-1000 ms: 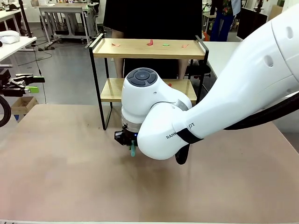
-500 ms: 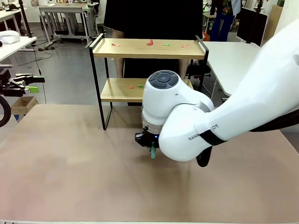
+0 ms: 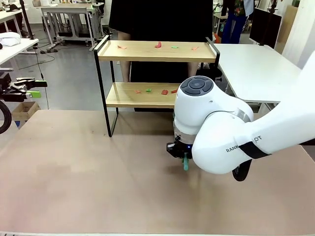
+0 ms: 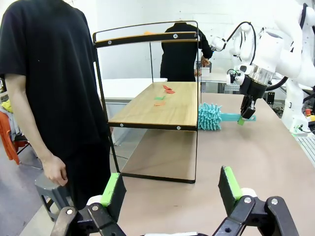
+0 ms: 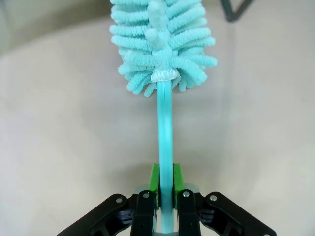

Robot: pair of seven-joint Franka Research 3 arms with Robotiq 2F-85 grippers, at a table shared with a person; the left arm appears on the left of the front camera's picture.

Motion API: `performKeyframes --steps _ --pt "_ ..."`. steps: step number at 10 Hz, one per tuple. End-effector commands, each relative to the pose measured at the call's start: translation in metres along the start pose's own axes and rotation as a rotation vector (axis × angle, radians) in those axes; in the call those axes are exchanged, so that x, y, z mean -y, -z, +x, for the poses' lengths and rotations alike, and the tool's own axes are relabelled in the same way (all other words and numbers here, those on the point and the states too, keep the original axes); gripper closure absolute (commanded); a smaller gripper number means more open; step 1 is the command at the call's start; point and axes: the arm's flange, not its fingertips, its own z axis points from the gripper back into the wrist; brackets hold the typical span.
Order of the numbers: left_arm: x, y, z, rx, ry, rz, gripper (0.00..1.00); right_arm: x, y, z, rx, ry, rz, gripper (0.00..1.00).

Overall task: Clean the shelf.
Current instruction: Clean the specific section of the Shelf indicated by the human with the Duster.

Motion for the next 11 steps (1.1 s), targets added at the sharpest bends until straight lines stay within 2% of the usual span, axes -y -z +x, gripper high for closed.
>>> performKeyframes --steps 1,3,5,6,10,11 --pt "0.001 0.001 0.002 -0.001 0.004 0.001 0.00 0.016 -0.002 -0.003 -0.035 0.022 -0.071 0.87" --pt "0.001 0.001 0.002 -0.001 0.004 0.001 0.00 0.027 -0.002 -0.006 -0.035 0.049 -0.144 0.87" --pt "0.001 0.001 0.002 -0.001 0.004 0.001 0.00 0.026 -0.016 -0.008 0.042 0.118 -0.188 0.87" --pt "0.001 0.001 0.002 -0.001 0.004 0.001 0.00 0.026 0.001 -0.002 -0.032 0.028 -0.135 0.87" --pt "0.001 0.001 0.002 -0.001 0.004 0.001 0.00 0.024 -0.003 -0.006 -0.022 0.034 -0.144 0.87" --pt "0.001 0.001 0.002 -0.001 0.004 0.001 0.00 0.032 -0.011 -0.007 0.004 0.024 -0.071 0.87"
